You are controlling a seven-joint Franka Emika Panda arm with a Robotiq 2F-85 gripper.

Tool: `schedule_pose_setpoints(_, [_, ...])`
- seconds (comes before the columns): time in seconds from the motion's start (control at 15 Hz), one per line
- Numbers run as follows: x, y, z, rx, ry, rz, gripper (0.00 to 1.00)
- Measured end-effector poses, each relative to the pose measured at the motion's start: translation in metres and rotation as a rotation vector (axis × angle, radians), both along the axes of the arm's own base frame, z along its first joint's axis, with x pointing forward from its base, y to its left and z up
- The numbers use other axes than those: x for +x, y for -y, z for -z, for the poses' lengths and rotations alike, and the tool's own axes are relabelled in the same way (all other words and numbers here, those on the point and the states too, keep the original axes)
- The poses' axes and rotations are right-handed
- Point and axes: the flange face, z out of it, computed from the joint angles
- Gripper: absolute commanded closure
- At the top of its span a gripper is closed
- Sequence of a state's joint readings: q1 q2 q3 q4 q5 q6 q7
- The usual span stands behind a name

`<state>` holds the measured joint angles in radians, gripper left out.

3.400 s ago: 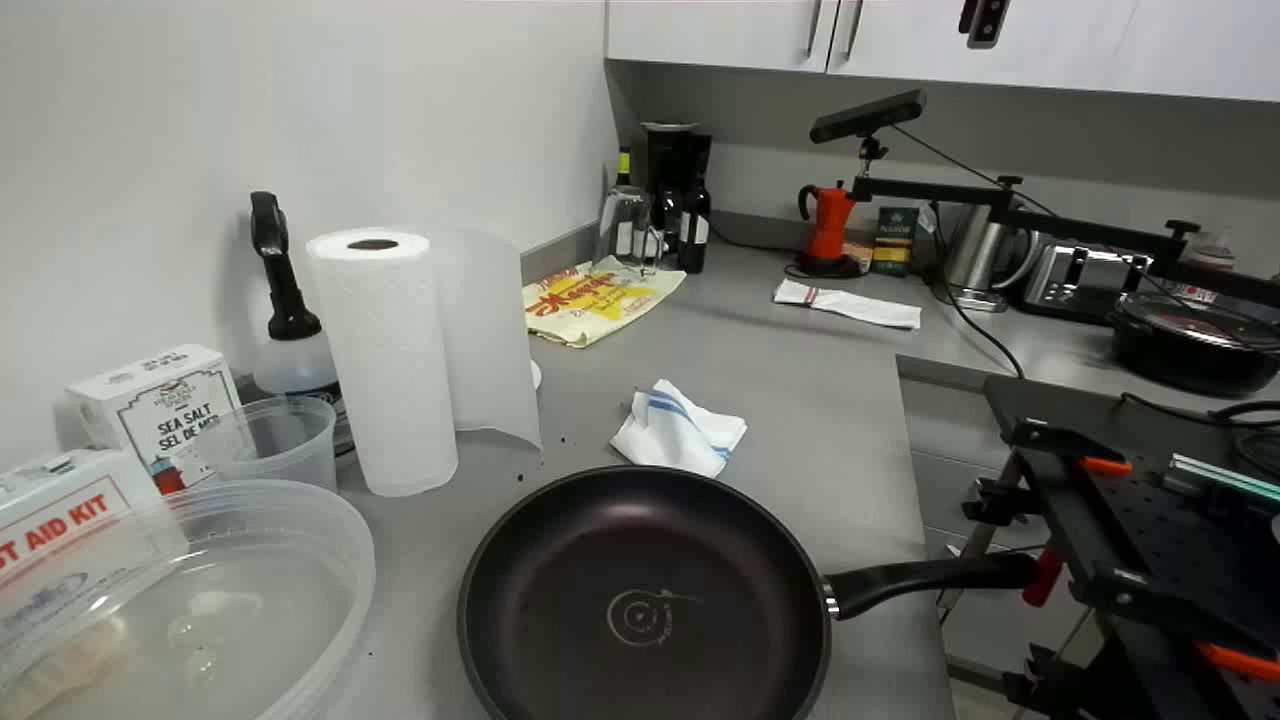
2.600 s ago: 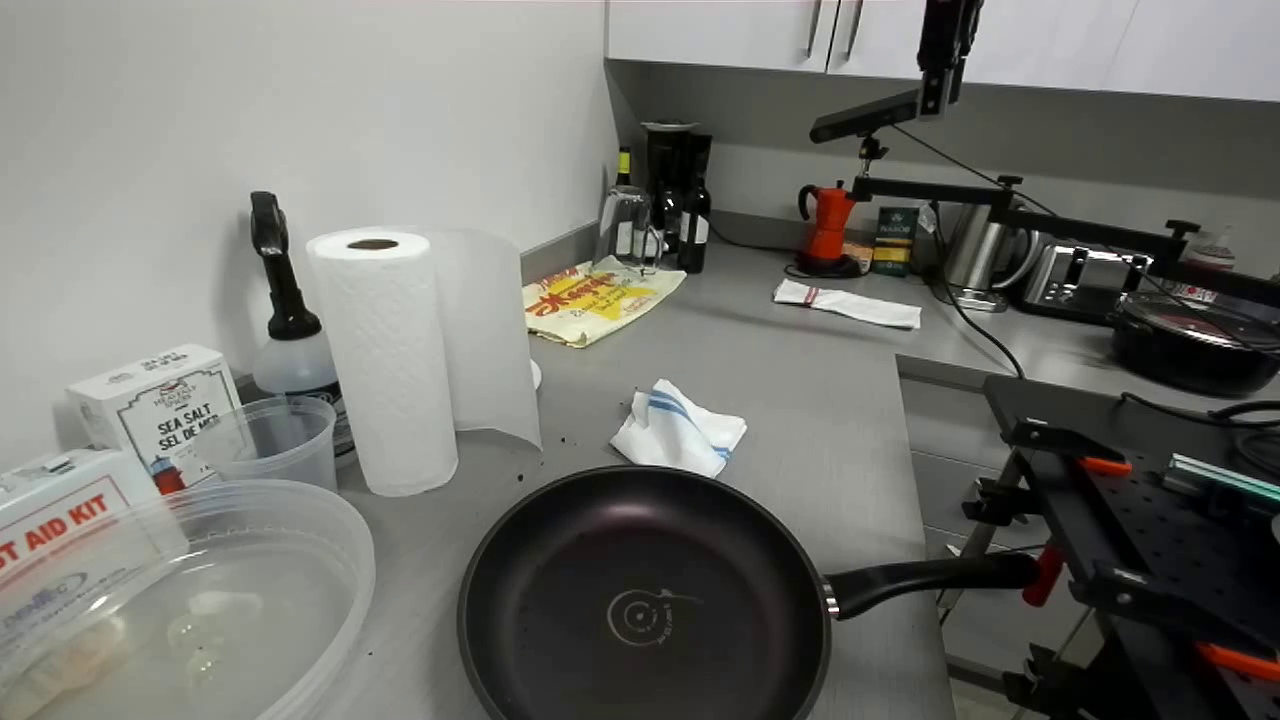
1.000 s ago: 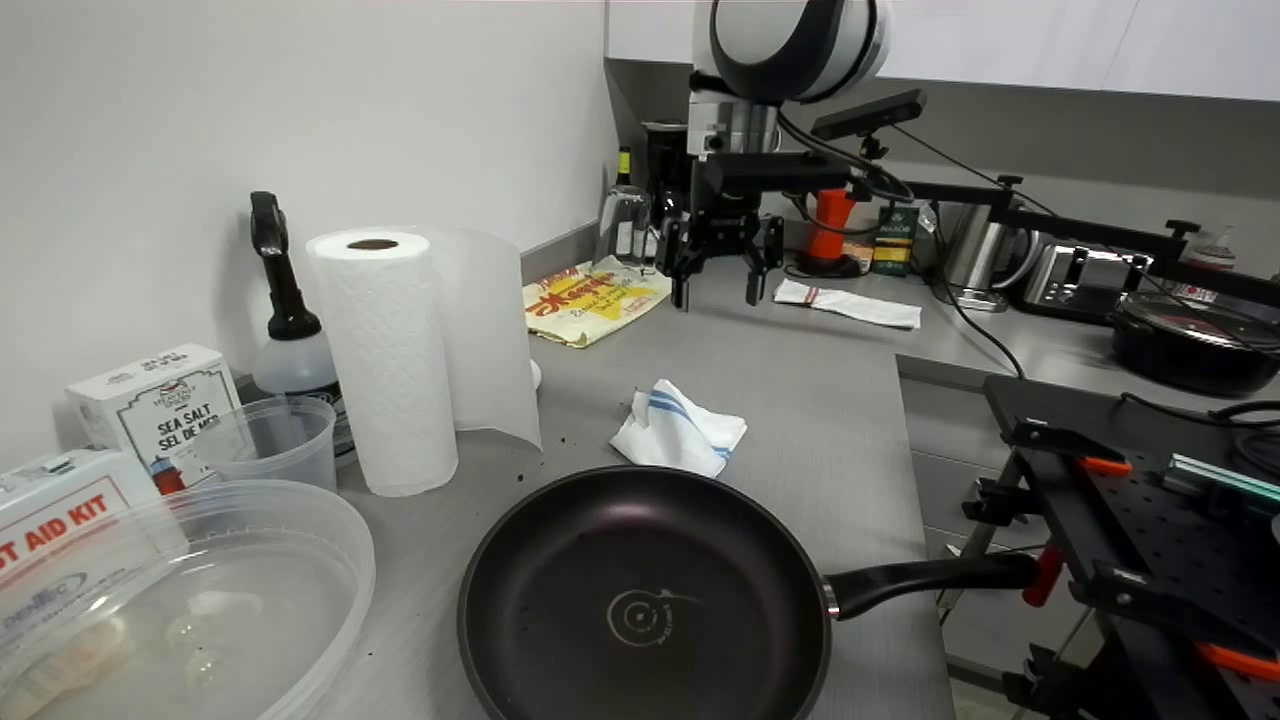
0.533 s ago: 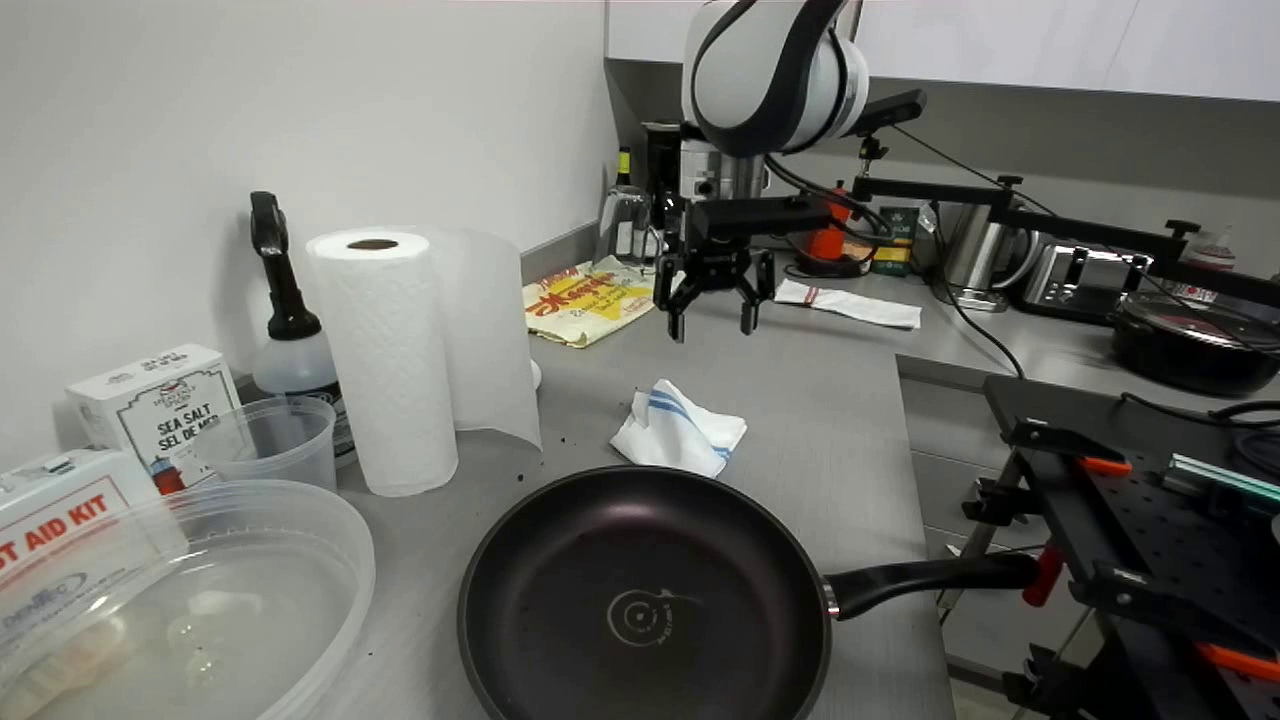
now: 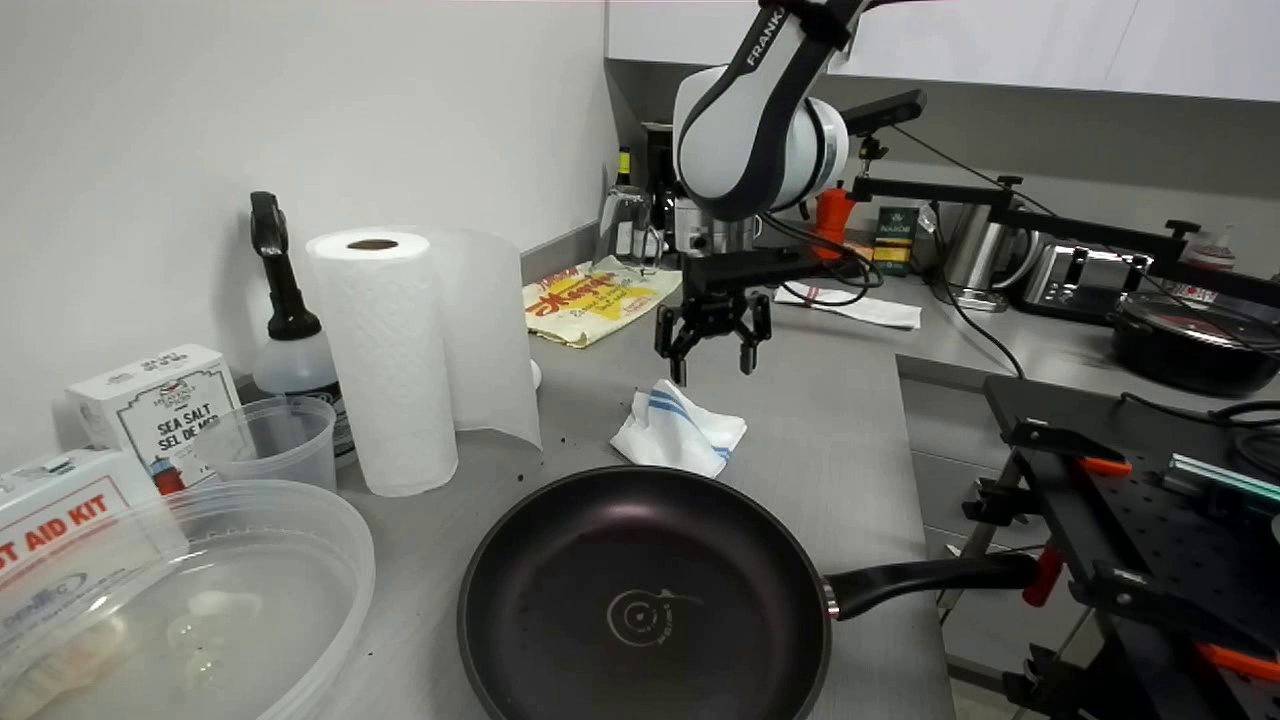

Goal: Use the right towel to wipe the pan

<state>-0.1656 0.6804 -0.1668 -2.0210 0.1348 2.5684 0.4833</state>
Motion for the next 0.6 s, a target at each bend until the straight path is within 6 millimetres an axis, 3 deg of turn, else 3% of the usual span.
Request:
schedule_pose_setpoints(0.27, [0.007, -0.006, 0.023, 0.006, -0.017, -0.017, 0.0])
schedule_pose_setpoints(0.6, [0.026, -0.014, 0.036, 0.014, -0.001, -0.036, 0.0])
